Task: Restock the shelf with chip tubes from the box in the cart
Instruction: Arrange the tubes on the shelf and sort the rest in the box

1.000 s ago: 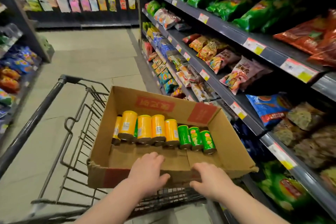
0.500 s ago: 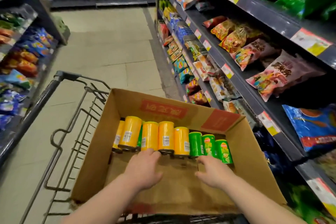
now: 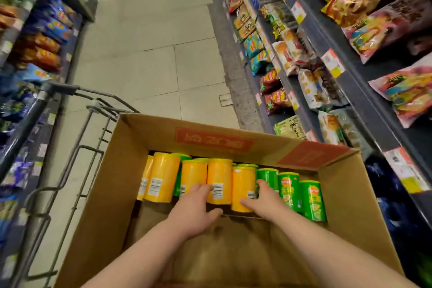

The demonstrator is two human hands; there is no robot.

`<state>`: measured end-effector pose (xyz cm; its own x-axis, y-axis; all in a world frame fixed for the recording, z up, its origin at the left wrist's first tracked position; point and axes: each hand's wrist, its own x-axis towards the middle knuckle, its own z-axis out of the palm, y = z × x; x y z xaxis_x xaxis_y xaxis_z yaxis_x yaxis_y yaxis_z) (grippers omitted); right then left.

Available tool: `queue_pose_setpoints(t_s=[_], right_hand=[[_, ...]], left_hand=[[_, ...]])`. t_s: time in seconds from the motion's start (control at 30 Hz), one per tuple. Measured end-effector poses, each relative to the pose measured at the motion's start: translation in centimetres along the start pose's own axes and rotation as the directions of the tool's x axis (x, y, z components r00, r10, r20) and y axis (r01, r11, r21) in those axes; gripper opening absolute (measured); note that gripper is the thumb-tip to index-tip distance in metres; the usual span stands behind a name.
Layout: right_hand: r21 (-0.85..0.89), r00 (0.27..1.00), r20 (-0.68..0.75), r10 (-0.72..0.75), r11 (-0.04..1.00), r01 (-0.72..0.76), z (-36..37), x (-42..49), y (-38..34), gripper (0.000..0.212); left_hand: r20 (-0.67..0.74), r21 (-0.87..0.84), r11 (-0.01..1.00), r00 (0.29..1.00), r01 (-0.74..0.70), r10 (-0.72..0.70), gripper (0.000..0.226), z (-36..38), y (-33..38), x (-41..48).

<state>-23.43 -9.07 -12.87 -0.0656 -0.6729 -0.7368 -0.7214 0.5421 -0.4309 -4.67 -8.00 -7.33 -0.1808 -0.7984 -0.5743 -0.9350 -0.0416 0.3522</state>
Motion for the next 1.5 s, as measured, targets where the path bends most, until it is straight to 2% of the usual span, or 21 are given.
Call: queue_pose_setpoints(t_s=[0.1,0.27,0.47,0.63,0.73,0.83,1.07,1.3,1.4,1.5], right_hand=[[0.115,0.999,0.020,0.034,0.993,-0.036,0.9,1.7,0.1,0.082],[0.164,0.997,0.028,0.067,0.984,-0.071,1.1,2.7,0.7,0.077],[0.172,0.992,0.011,0.126,0.977,-0.126,-0.5,2.6,3.4,0.059],[0.275,0.987,0.002,0.160,0.949,-0.155,-1.5,2.2,6.0,0.062],[0.294,0.986,0.018,0.163,0.942,-0.161,-1.5,2.2,7.0,0.061],[0.317,0.989,0.036,0.142,0.937,-0.146,-1.2,2.4,7.5,0.063],[0.334,0.994,0.050,0.099,0.936,-0.110,-1.4,2.0,7.6,0.068],[0.359,0.996,-0.009,0.093,0.930,-0.084,-2.0,-0.1,7.6,0.068],[0.393,0.993,-0.051,0.104,0.916,-0.076,-1.8,-1.8,7.5,0.067],[0.420,0.987,-0.100,0.129,0.905,-0.076,-1.3,-4.0,7.4,0.068]], left_hand=[[-0.014,-0.060,0.998,1.000,0.017,-0.018,0.070,0.0,0.5,1.5],[0.012,-0.117,0.991,0.997,0.071,-0.070,0.081,0.4,1.6,3.4],[-0.022,-0.047,0.982,0.982,0.185,-0.187,0.092,0.9,3.3,5.5],[-0.105,0.082,0.966,0.966,0.244,-0.235,0.100,2.1,5.0,6.6],[-0.167,0.083,0.959,0.952,0.272,-0.256,0.107,3.2,5.3,6.8],[-0.194,0.001,0.955,0.937,0.295,-0.289,0.104,3.8,5.1,6.9],[-0.192,-0.199,0.941,0.931,0.272,-0.310,0.105,3.8,4.9,6.7],[-0.117,-0.240,0.932,0.945,0.271,-0.305,0.095,3.5,5.0,5.1],[-0.112,-0.276,0.933,0.957,0.229,-0.268,0.085,3.7,4.9,3.8],[-0.106,-0.306,0.938,0.973,0.165,-0.205,0.085,3.9,4.7,2.3]])
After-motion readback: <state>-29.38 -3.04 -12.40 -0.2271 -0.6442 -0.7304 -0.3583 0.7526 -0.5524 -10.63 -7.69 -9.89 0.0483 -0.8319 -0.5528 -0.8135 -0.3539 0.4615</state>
